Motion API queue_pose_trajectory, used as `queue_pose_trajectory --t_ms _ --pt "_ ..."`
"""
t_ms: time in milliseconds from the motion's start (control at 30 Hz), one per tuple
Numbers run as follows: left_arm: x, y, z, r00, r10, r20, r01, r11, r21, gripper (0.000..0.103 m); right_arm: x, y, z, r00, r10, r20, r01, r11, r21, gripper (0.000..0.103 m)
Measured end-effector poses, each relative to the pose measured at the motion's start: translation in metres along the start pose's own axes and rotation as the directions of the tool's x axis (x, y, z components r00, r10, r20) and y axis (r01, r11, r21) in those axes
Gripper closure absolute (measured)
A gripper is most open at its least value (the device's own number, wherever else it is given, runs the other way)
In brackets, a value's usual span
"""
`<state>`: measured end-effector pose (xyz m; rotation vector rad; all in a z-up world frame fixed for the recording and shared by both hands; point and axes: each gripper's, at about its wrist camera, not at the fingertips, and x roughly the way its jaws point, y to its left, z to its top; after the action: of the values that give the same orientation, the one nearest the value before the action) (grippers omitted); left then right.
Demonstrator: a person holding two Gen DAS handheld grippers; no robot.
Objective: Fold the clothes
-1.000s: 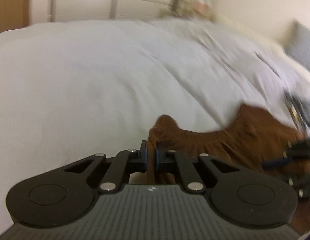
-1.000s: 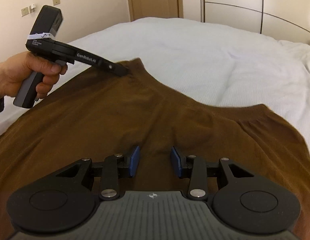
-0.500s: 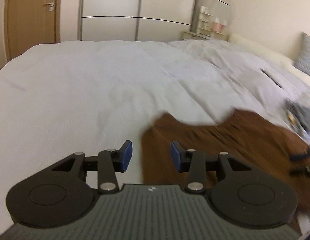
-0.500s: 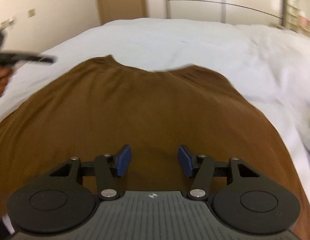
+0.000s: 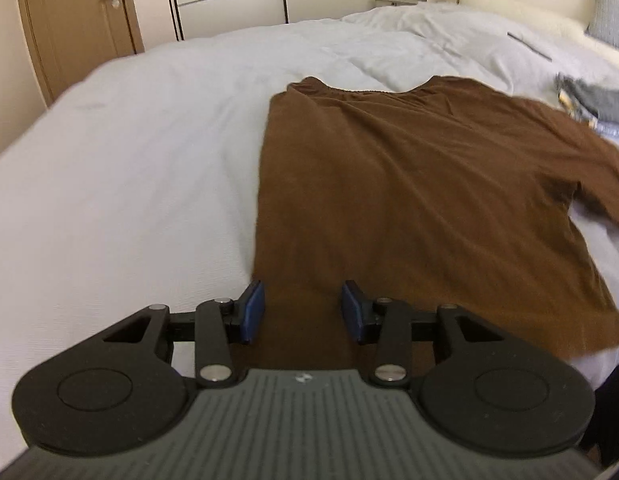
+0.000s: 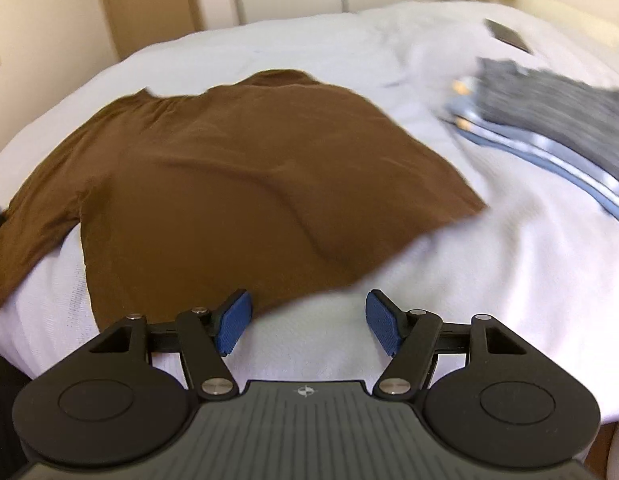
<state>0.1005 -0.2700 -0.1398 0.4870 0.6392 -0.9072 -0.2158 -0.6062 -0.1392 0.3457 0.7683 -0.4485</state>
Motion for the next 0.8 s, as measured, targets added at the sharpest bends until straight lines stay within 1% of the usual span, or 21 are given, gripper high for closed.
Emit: queue_pose_trajectory --t_ms 67,133,233,300,367,400,467,533,633,667,700,800 --pt "-0.013 -0.007 0.001 1.0 0.018 0.017 -0.018 0.999 0.036 0.066 -0.019 -0.006 -0.006 1.0 0.002 0.025 -0.003 0.999 0.038 0.037" --pt "-0.025 -0.011 0.009 0.999 -0.001 0.032 -0.001 0.998 0.07 0.066 -0.033 -0.007 -0.012 0.998 0.004 0.055 -0.008 0.998 0.064 0.037" --pt "-0.039 -0.017 0.029 0.997 -0.056 0.045 0.048 0.987 0.151 0.066 -0.053 -0.014 -0.018 0.995 -0.013 0.097 0.002 0.994 0.109 0.037" --pt "-0.047 -0.026 0.051 0.993 -0.106 0.055 0.089 0.966 0.244 0.065 -0.063 -0.016 -0.018 0.99 -0.031 0.135 0.012 0.99 0.14 0.037" --pt "-0.052 -0.04 0.076 0.986 -0.15 0.067 0.114 0.921 0.372 0.065 -0.071 -0.019 -0.014 0.984 -0.048 0.17 0.018 0.985 0.173 0.037" --pt "-0.054 -0.048 0.089 0.982 -0.174 0.072 0.126 0.892 0.433 0.063 -0.074 -0.022 -0.011 0.982 -0.051 0.182 0.016 0.982 0.187 0.037" --pt "-0.052 -0.067 0.117 0.97 -0.234 0.07 0.16 0.826 0.541 0.06 -0.077 -0.029 -0.003 0.979 -0.047 0.2 0.003 0.977 0.213 0.037" --pt "-0.044 -0.086 0.146 0.955 -0.292 0.054 0.199 0.762 0.616 0.058 -0.074 -0.042 0.007 0.977 -0.03 0.21 -0.022 0.97 0.241 0.037" --pt "-0.021 -0.112 0.186 0.939 -0.342 0.037 0.225 0.692 0.686 0.058 -0.059 -0.067 0.02 0.978 -0.044 0.205 -0.016 0.96 0.281 0.037" --pt "-0.011 -0.12 0.198 0.933 -0.359 0.034 0.235 0.676 0.698 0.058 -0.051 -0.076 0.024 0.979 -0.04 0.2 -0.02 0.957 0.291 0.037" --pt "0.001 -0.127 0.209 0.926 -0.377 0.031 0.248 0.666 0.703 0.058 -0.042 -0.085 0.027 0.981 -0.033 0.192 -0.027 0.954 0.299 0.037" --pt "0.037 -0.147 0.238 0.909 -0.417 0.016 0.287 0.652 0.702 0.058 -0.013 -0.112 0.038 0.985 0.007 0.172 -0.061 0.948 0.312 0.037"
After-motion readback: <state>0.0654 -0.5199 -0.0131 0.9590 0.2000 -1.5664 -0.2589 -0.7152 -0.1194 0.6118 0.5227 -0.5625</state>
